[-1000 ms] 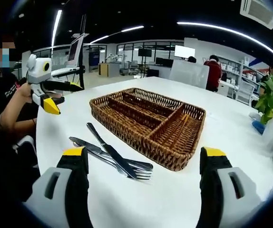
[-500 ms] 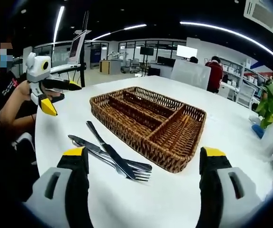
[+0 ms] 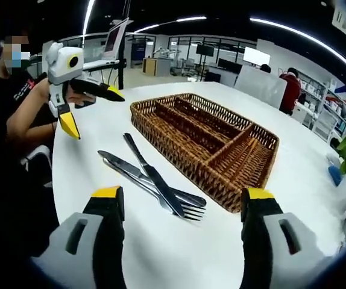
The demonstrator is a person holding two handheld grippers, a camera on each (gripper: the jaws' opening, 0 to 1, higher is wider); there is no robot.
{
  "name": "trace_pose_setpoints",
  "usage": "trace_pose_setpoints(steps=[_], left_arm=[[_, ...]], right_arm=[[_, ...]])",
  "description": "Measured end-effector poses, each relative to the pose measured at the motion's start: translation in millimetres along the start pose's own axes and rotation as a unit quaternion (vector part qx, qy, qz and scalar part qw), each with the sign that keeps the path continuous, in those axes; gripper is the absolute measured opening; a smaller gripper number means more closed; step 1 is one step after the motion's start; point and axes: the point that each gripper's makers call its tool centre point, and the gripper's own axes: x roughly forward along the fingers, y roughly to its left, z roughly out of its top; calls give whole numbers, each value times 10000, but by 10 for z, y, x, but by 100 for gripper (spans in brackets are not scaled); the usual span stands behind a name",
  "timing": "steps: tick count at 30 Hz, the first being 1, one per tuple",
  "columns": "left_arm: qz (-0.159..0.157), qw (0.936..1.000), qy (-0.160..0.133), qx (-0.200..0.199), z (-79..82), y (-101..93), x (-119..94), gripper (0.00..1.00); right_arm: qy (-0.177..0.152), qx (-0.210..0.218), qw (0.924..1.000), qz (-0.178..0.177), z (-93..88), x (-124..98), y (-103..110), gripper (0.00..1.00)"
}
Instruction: Arrange the knives, forks, and spoons in their matching storage slots by inserting each utensil handle-first until every utensil is classified and aligned in the correct compartment
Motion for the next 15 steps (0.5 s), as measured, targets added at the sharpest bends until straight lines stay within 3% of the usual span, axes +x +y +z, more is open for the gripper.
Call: trace_pose_setpoints(steps=[5,7,12,15], left_arm=[[-340,9990,160,248,18,-71,75,77],[-703,9965,326,299,-1,-162,106,67],[-855,9929,612,551,-14,-127,218,59],[-1084,9873,834,807,-46,-147,277,51]], right_arm=[[119,-130,9998,129,-9,46,44,68],[202,-208,9993,226,-20,69,77,65],[380,-400,9975,434,-60,100,131,57],[611,-590,9945,614,-132,119,173,53]])
